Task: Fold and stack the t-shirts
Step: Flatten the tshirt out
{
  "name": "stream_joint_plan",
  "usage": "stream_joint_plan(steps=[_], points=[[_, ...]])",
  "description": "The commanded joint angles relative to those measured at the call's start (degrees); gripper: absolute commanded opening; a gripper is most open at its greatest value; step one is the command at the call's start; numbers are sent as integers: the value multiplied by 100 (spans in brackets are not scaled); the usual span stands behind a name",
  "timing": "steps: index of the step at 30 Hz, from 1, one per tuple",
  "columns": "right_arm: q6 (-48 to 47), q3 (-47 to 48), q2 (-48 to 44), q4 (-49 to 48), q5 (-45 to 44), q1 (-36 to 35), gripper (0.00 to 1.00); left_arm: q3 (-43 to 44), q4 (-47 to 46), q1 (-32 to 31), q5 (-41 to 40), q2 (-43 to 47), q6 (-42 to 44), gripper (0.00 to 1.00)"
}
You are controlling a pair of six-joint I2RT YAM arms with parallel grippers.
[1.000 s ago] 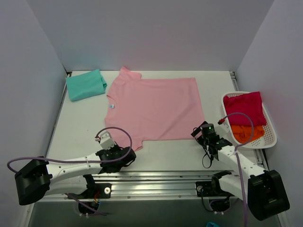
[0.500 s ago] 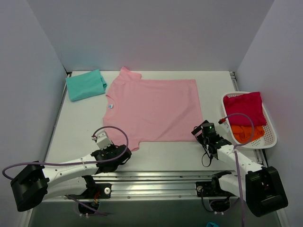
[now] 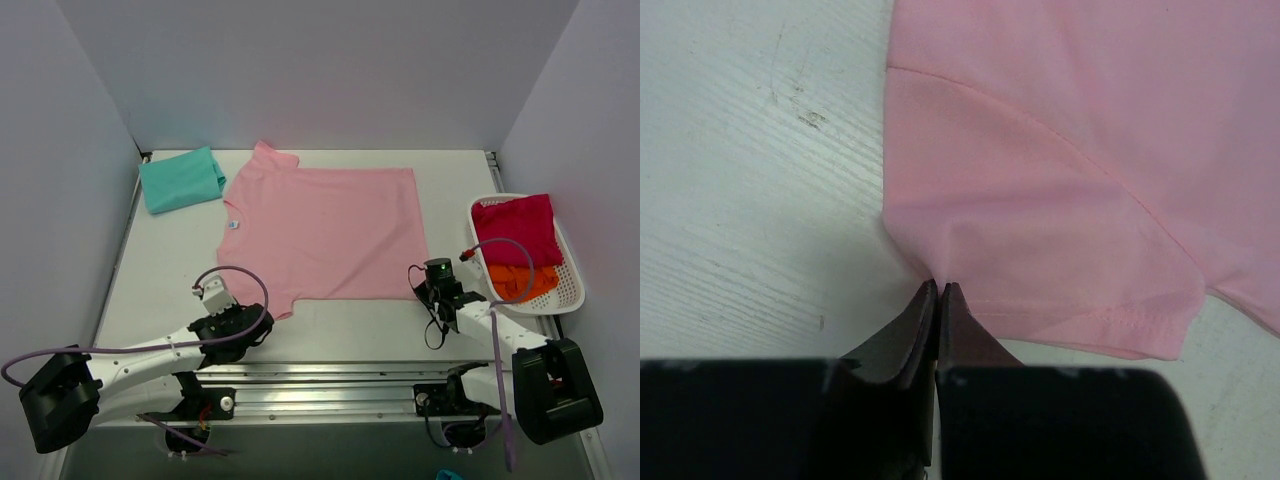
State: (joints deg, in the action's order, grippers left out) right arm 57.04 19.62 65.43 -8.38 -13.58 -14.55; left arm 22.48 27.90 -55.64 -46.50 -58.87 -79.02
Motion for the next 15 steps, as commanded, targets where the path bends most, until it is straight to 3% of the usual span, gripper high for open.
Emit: stream_joint_plan(steps=[1,3,15], points=[[9,-46,-56,205,31,40,4,-33,-250,35,10,86,115,2],[1,-89,-100,214,66,40,0,28,-224,44,-8,95,159,2],[18,-125,-1049,1003,49,22,0,310,338,35,-61,552,352,2]])
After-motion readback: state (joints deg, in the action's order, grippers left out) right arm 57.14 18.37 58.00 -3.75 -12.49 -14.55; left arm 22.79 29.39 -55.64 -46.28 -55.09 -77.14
